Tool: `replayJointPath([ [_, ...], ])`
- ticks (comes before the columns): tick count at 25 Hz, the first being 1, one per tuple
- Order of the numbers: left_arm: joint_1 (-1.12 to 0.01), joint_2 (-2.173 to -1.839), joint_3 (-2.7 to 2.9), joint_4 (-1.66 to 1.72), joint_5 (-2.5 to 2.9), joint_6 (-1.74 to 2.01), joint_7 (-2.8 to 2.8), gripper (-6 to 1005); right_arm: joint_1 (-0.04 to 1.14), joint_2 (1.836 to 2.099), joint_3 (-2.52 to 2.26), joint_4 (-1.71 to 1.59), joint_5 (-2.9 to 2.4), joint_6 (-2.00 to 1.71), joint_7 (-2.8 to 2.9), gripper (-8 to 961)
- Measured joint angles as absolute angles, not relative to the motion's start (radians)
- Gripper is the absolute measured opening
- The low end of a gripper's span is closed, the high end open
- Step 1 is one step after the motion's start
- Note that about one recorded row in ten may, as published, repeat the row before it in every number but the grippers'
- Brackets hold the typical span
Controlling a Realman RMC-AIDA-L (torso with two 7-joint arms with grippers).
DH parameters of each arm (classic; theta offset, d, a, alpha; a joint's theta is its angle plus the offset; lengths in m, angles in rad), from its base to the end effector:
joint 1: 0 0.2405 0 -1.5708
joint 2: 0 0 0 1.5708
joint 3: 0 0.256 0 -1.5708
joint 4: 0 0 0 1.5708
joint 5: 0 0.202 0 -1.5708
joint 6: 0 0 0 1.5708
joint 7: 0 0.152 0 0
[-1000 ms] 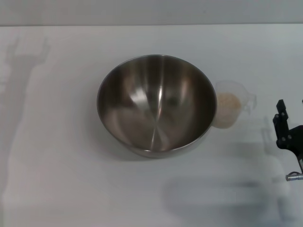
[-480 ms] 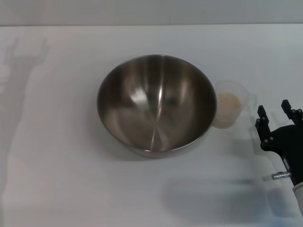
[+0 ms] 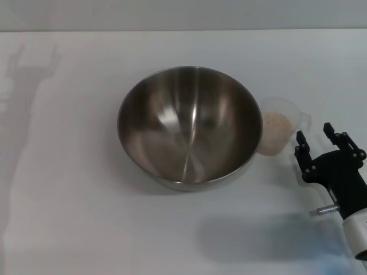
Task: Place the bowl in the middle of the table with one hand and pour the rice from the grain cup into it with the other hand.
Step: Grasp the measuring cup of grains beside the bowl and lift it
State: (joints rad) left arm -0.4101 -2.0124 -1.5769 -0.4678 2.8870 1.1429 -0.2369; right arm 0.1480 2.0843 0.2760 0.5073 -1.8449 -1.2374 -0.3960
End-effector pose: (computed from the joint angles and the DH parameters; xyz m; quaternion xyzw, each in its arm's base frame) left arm -0.2774 0.3810 0.0886 -0.6061 -0.1440 -0.4188 0.6608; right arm 0.3132 0.2243 -0.0822 -0.7427 0.2011 0.2064 0.6044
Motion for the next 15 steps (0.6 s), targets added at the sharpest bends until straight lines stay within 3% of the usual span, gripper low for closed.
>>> replayJointPath([
  [15, -0.41, -2.017, -1.588, -0.468, 2.887, 1.144, -0.236, 811, 0.176, 2.085, 0.294, 0.475, -1.842, -1.206, -0.385, 507],
])
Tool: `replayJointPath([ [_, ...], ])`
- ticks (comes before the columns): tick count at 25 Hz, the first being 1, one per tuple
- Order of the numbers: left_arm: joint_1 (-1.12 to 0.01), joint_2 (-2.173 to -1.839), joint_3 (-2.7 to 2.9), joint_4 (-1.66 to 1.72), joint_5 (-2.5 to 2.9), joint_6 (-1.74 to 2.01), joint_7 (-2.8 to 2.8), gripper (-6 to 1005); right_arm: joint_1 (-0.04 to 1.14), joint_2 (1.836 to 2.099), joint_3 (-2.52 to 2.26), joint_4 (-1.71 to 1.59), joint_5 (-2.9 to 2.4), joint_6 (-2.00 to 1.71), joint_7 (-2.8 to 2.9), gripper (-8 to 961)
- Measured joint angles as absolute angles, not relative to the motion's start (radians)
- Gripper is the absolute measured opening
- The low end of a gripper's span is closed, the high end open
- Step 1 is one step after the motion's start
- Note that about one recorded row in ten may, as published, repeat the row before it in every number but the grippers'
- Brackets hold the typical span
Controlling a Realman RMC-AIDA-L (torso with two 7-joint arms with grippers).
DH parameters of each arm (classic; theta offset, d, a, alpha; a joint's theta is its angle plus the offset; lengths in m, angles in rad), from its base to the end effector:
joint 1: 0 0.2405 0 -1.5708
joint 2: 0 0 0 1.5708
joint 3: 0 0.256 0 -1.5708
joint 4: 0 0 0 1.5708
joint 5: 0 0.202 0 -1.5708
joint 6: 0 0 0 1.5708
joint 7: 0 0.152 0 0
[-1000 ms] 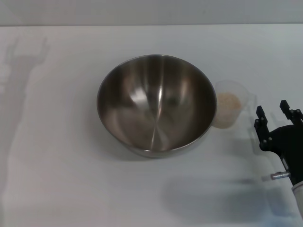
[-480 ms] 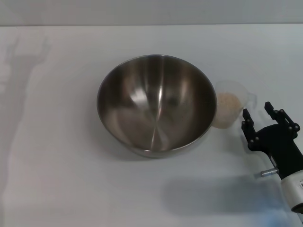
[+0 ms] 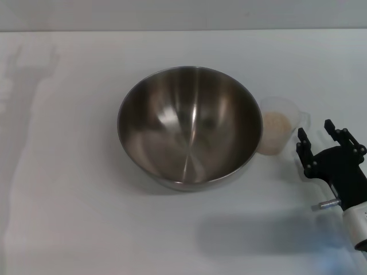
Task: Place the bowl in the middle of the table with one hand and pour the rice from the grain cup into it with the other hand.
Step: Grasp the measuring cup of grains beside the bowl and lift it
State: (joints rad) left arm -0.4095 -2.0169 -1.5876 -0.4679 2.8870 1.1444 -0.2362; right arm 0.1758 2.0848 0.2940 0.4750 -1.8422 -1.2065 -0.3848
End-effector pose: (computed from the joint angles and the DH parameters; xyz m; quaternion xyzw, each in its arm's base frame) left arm -0.2780 0.3805 0.0892 -0.6015 -0.1459 -0.4202 0.6635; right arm 0.3185 0.2340 -0.0801 -0.7464 0.1994 0.1944 0.6044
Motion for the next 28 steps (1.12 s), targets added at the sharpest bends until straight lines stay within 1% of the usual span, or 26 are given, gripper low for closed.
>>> replayJointPath([
  [26, -0.386, -2.028, -1.588, -0.478, 2.887, 1.185, -0.235, 811, 0.261, 2.087, 0.301, 0.402, -1.843, -1.185, -0.341, 506],
  [28, -0.386, -2.028, -1.588, -0.478, 2.887, 1.185, -0.235, 811, 0.271, 2.088, 0.296, 0.392, -1.846, -1.183, -0.324, 466],
])
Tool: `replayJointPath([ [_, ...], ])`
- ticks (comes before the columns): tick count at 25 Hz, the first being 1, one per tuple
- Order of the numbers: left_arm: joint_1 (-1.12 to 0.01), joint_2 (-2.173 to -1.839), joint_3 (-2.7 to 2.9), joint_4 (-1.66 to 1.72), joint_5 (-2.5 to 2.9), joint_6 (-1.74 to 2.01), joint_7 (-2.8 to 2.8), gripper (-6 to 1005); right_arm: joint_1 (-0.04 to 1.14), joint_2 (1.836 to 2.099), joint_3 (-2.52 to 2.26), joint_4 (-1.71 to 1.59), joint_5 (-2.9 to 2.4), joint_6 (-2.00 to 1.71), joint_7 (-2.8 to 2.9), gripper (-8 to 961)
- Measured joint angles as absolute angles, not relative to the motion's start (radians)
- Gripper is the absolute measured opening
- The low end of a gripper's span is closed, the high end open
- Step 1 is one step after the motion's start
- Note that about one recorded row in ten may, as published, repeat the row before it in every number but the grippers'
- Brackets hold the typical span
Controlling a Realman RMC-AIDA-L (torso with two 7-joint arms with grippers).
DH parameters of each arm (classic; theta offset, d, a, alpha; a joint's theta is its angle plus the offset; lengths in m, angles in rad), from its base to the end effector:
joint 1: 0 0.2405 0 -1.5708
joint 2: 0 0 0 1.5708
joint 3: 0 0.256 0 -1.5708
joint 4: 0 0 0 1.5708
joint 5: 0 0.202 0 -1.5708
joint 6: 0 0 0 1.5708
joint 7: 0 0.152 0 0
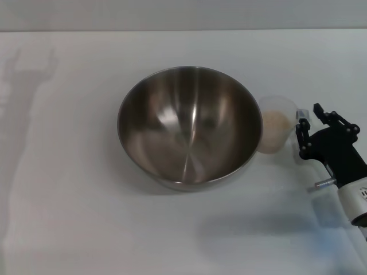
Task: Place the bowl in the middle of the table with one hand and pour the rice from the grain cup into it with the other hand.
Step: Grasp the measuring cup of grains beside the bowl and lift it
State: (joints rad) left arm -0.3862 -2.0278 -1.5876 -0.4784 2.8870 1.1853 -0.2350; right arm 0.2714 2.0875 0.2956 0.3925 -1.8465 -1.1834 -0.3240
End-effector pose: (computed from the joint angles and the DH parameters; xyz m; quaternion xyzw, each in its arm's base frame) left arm -0.2778 0.3717 0.0892 -0.5928 -0.1383 -0.4313 0.6659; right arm 0.3152 0.2629 -0.0748 -0.7589 0.1751 0.1996 0.5947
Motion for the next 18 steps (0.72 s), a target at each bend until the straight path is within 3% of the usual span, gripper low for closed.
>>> replayJointPath([
  [4, -0.382, -2.028, -1.588, -0.479, 2.887, 1.198, -0.235, 811, 0.294, 2.089, 0.293, 0.37, -1.849, -1.174, -0.274, 385],
  [9, -0.38, -2.027, -1.589, -0.479, 2.887, 1.203, -0.235, 811, 0.305, 2.089, 0.301, 0.365, -1.846, -1.161, -0.267, 152],
  [15, -0.381, -2.027, -1.589, -0.479, 2.887, 1.203, -0.235, 811, 0.318, 2.091, 0.328, 0.364, -1.844, -1.153, -0.263, 31],
  [18, -0.381, -2.026, -1.589, -0.479, 2.887, 1.203, -0.235, 811, 0.314, 2.092, 0.374, 0.363, -1.843, -1.202, -0.263, 30],
])
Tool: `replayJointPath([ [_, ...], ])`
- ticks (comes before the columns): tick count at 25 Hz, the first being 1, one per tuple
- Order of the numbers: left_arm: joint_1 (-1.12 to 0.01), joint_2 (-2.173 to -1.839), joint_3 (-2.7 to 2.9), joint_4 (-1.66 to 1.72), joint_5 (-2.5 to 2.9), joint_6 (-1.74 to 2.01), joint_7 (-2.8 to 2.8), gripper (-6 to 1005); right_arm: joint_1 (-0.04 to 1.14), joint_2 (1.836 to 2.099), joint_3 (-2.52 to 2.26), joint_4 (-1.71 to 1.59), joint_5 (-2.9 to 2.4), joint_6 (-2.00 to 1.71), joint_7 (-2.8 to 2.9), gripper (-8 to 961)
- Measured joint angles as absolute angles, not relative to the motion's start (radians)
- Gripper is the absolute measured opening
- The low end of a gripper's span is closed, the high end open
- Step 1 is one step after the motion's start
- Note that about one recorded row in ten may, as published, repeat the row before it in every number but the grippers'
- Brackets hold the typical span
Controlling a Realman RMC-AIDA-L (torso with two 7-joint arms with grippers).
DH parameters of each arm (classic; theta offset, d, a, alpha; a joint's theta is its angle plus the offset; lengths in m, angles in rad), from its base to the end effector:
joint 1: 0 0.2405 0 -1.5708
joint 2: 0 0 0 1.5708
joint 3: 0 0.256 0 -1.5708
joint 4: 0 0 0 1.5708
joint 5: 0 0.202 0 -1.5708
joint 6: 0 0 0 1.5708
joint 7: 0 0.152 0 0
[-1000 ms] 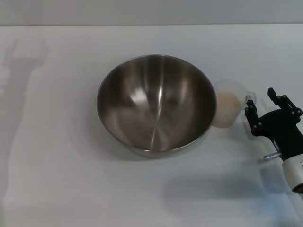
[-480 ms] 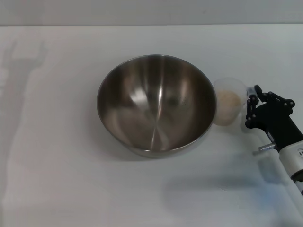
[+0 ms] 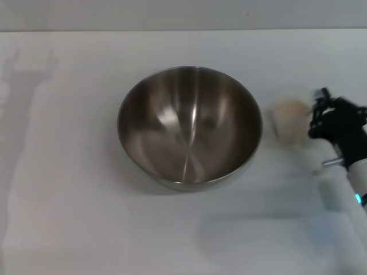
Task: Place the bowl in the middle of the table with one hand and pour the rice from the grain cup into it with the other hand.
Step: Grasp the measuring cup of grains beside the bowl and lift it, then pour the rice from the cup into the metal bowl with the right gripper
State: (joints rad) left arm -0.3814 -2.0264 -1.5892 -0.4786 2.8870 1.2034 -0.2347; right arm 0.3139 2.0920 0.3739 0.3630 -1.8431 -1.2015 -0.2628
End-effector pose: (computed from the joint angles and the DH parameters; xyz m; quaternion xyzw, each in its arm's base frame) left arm -0.2778 0.3693 0.0915 -0.5896 -0.1323 -0.4348 0.6677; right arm 0.3122 0.2837 -0.0590 -0.7285 0.1876 0.2270 0.6185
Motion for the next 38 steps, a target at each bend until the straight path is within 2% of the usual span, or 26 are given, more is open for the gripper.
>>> replayJointPath([
  [4, -0.384, -2.027, -1.589, -0.479, 2.887, 1.202, -0.235, 811, 0.328, 2.09, 0.412, 0.358, -1.843, -1.339, -0.27, 29],
  [10, -0.392, -2.037, -1.589, -0.476, 2.887, 1.193, -0.229, 811, 0.432, 2.086, 0.415, 0.292, -1.85, -1.486, -0.291, 27],
  [13, -0.395, -2.05, -1.589, -0.477, 2.887, 1.183, -0.187, 811, 0.487, 2.084, 0.408, 0.281, -1.859, -1.5, -0.373, 24],
  [22, -0.387, -2.057, -1.6, -0.481, 2.887, 1.19, -0.195, 811, 0.621, 2.083, 0.406, 0.233, -1.952, -1.472, -0.608, 20],
  [38, -0.373, -2.06, -1.592, -0.504, 2.887, 1.196, -0.223, 811, 0.659, 2.083, 0.406, 0.212, -2.202, -1.407, -1.12, 19],
])
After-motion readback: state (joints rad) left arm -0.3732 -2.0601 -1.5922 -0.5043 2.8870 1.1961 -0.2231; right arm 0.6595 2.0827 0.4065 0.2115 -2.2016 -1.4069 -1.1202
